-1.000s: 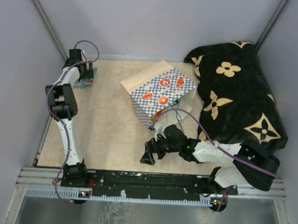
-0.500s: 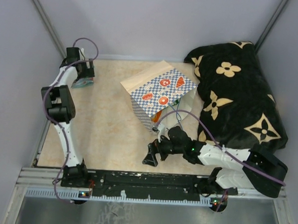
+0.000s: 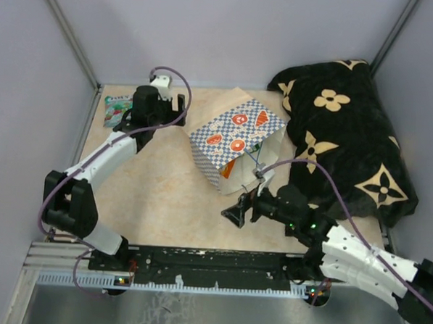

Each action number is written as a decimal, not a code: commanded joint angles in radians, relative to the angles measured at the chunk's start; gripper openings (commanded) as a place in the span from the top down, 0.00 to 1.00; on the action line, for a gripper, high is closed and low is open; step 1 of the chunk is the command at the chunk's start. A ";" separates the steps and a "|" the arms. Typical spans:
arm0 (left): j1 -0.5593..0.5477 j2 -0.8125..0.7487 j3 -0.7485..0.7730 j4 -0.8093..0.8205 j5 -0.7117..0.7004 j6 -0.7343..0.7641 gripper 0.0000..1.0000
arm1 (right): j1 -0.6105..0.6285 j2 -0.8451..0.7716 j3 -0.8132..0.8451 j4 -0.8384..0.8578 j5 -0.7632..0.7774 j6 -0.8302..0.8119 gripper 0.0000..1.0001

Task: Take the snacks out of the paper bag
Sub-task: Take out the snack from the paper bag.

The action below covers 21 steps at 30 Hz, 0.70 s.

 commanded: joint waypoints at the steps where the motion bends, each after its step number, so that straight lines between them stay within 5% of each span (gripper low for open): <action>1: -0.038 -0.137 -0.162 0.136 0.056 -0.053 0.00 | -0.176 -0.154 -0.046 -0.024 -0.021 0.140 0.01; 7: -0.324 -0.244 -0.240 0.169 0.098 0.260 0.00 | -0.488 -0.360 -0.116 -0.076 -0.113 0.289 0.01; 10: -0.453 -0.207 -0.211 0.161 0.051 0.382 0.00 | -0.608 -0.341 -0.077 -0.281 0.036 0.358 0.01; 21: -0.669 0.075 -0.054 0.162 -0.054 0.622 0.01 | -0.686 -0.293 -0.055 -0.322 0.053 0.385 0.01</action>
